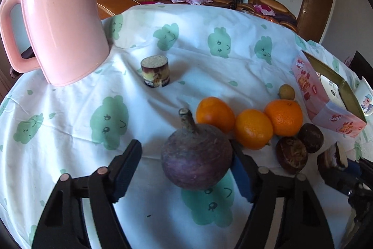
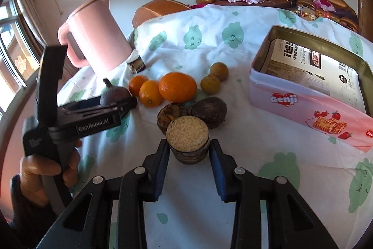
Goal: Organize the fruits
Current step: 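Grasp the tan round cake with the right tool while the left tool grasps the purple fruit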
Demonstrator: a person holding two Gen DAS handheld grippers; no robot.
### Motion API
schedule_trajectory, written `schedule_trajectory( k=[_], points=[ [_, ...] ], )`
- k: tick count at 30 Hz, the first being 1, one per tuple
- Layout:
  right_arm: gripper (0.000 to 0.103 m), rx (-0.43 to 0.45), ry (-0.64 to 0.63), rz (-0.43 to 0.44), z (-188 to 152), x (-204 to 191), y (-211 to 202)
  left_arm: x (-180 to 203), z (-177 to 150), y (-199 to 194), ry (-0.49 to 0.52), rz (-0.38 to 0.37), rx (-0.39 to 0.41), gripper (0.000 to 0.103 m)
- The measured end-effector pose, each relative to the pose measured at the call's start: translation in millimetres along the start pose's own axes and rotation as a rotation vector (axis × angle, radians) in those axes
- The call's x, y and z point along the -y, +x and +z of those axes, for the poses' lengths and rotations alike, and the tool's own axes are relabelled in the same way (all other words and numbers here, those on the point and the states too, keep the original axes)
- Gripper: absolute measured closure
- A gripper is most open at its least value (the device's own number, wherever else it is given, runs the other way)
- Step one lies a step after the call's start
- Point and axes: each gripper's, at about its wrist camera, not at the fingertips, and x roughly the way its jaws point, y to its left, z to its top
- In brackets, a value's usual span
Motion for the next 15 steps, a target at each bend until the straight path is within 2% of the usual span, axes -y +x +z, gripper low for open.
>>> schedule_trajectory(
  k=[1, 4, 6, 11, 15],
  points=[
    [0.066, 0.024, 0.021, 0.010, 3, 6, -6, 2, 0, -2, 0.006, -0.021, 0.010, 0.049],
    [0.066, 0.115, 0.077, 0.000, 12, 25, -28, 8, 1, -7, 0.029, 0.011, 0.031, 0.049],
    [0.066, 0.178, 0.104, -0.039, 17, 38, -43, 8, 2, -10, 0.027, -0.006, 0.056, 0.049],
    [0.066, 0.295, 0.116, -0.199, 25, 73, -72, 20, 9, -32, 0.058, 0.007, 0.192, 0.049],
    [0.066, 0.346, 0.069, -0.358, 30, 99, -83, 55, 18, -54, 0.119, -0.086, 0.291, 0.049]
  ],
)
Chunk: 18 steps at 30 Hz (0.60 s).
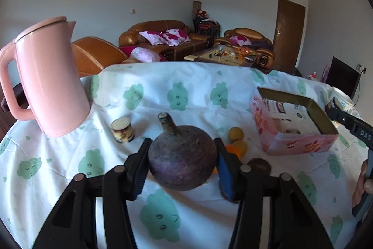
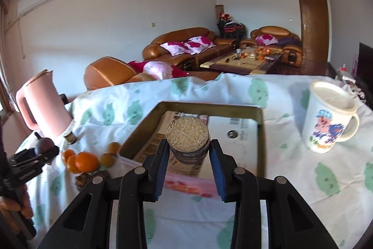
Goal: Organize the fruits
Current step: 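Grasp the tan round cake with the right tool while the left tool grasps the purple fruit, then lower both held items into the pink tin and open both tools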
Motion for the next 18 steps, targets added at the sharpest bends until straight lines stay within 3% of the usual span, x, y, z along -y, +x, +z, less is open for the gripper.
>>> schedule_trajectory(
  k=[2, 6, 11, 18],
  points=[
    [0.066, 0.005, -0.022, -0.038, 3, 12, 5, 25, 10, 1, 0.027, -0.057, 0.023, 0.049],
    [0.066, -0.027, -0.061, -0.089, 1, 26, 21, 81, 23, 21, 0.074, -0.157, -0.006, 0.049],
    [0.066, -0.063, -0.039, -0.077, 0, 40, 33, 142, 33, 51, 0.117, -0.231, -0.051, 0.049],
    [0.064, -0.121, 0.026, -0.029, -4, 50, 44, 180, 34, 85, 0.146, -0.207, -0.123, 0.049]
  ],
)
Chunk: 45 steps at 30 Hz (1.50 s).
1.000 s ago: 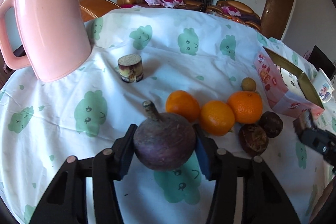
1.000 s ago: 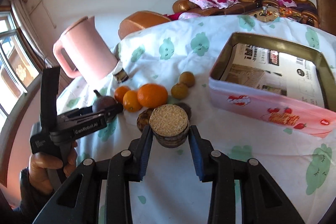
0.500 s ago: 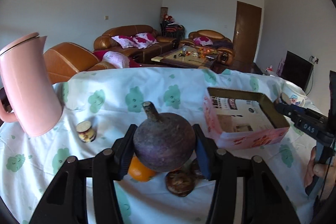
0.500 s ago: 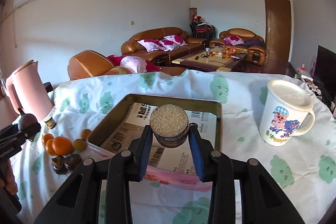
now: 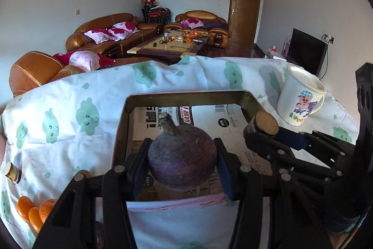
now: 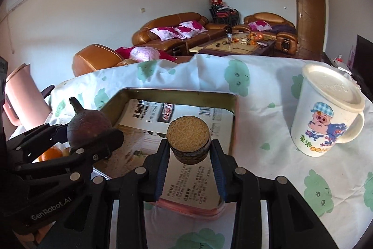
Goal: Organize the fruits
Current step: 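Lower both held items into the pink tin and open both tools, then grasp a dark brown cake with the right tool while the left tool grasps a patterned brown cake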
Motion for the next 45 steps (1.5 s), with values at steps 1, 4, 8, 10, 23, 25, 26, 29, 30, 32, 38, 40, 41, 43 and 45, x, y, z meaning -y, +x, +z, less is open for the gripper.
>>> schedule_trajectory(
  k=[1, 4, 8, 10, 23, 25, 26, 29, 30, 32, 38, 40, 41, 43, 45],
  points=[
    [0.064, 0.000, 0.013, 0.012, 1, 2, 0, -1, 0, 3, -0.010, 0.000, -0.009, 0.049],
    [0.064, 0.001, 0.048, 0.045, 2, 7, -1, 2, -5, 12, 0.006, 0.022, -0.031, 0.049],
    [0.054, 0.005, 0.067, 0.067, 2, 8, -2, 5, -11, 11, 0.029, 0.068, -0.015, 0.046],
    [0.041, 0.018, 0.083, 0.099, 2, 7, -5, 8, -12, 4, 0.051, 0.096, 0.021, 0.026],
    [0.034, 0.180, 0.145, 0.078, 4, 19, -28, 4, -21, -45, 0.044, 0.215, 0.172, 0.000],
    [0.034, 0.174, 0.147, 0.077, 3, 18, -26, 1, -28, -49, 0.045, 0.237, 0.168, 0.000],
    [0.034, 0.169, 0.147, 0.078, 2, 17, -26, -1, -31, -51, 0.046, 0.248, 0.165, 0.000],
    [0.034, 0.160, 0.147, 0.077, -2, 14, -27, -7, -40, -54, 0.047, 0.278, 0.150, 0.000],
    [0.034, 0.160, 0.148, 0.076, -3, 13, -27, -10, -43, -55, 0.046, 0.280, 0.146, 0.000],
    [0.034, 0.168, 0.152, 0.068, -6, 11, -31, -16, -49, -59, 0.040, 0.282, 0.136, 0.000],
    [0.034, 0.211, 0.117, 0.090, -12, -6, -46, -43, -63, -73, -0.031, 0.260, 0.089, 0.000],
    [0.034, 0.207, 0.089, 0.104, -13, -15, -47, -52, -68, -77, -0.060, 0.257, 0.070, 0.000],
    [0.034, 0.203, 0.076, 0.115, -15, -20, -48, -57, -70, -79, -0.070, 0.255, 0.058, 0.000],
    [0.034, 0.198, 0.046, 0.134, -17, -31, -49, -67, -76, -82, -0.081, 0.248, 0.033, 0.000],
    [0.034, 0.198, 0.002, 0.150, -21, -45, -52, -76, -82, -85, -0.082, 0.255, 0.011, 0.000]
  ],
)
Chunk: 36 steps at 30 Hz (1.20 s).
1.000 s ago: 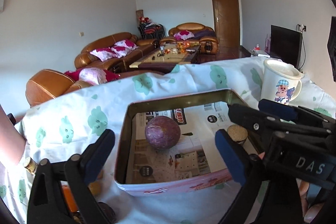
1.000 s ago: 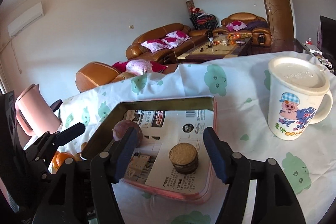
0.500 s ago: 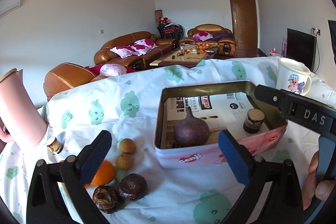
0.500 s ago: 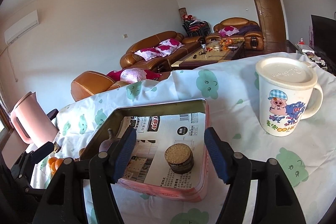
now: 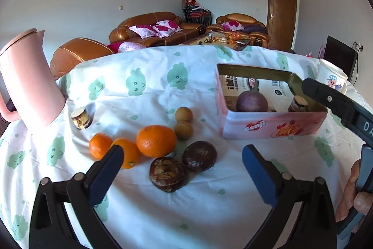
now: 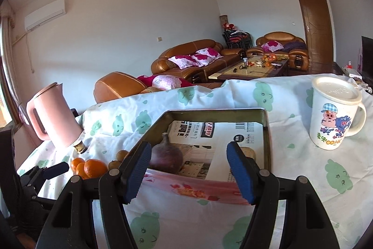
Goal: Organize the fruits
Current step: 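Grasp a dark brown cake with the right tool while the left tool grasps a patterned brown cake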
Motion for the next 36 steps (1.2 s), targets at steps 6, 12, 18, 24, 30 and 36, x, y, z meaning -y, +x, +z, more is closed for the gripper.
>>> schedule_trajectory(
  k=[6, 12, 18, 24, 30, 36],
  points=[
    [0.034, -0.082, -0.108, 0.118, -15, -45, 3, -23, -13, 0, 0.049, 0.035, -0.045, 0.000],
    [0.038, -0.216, -0.202, 0.171, -33, -84, 25, -59, -24, 1, -0.039, -0.049, -0.089, 0.000],
    [0.052, -0.340, -0.201, 0.174, -38, -105, 61, -66, -25, 1, -0.065, -0.057, -0.096, 0.000],
    [0.053, -0.405, -0.191, 0.175, -36, -112, 86, -69, -25, 2, -0.054, -0.018, -0.091, 0.000],
    [0.058, -0.460, -0.199, 0.214, -39, -116, 98, -76, -26, 9, -0.070, -0.008, -0.121, 0.000],
    [0.062, -0.422, -0.228, 0.215, -39, -115, 81, -76, -25, 7, -0.116, -0.103, -0.103, 0.001]
  ],
)
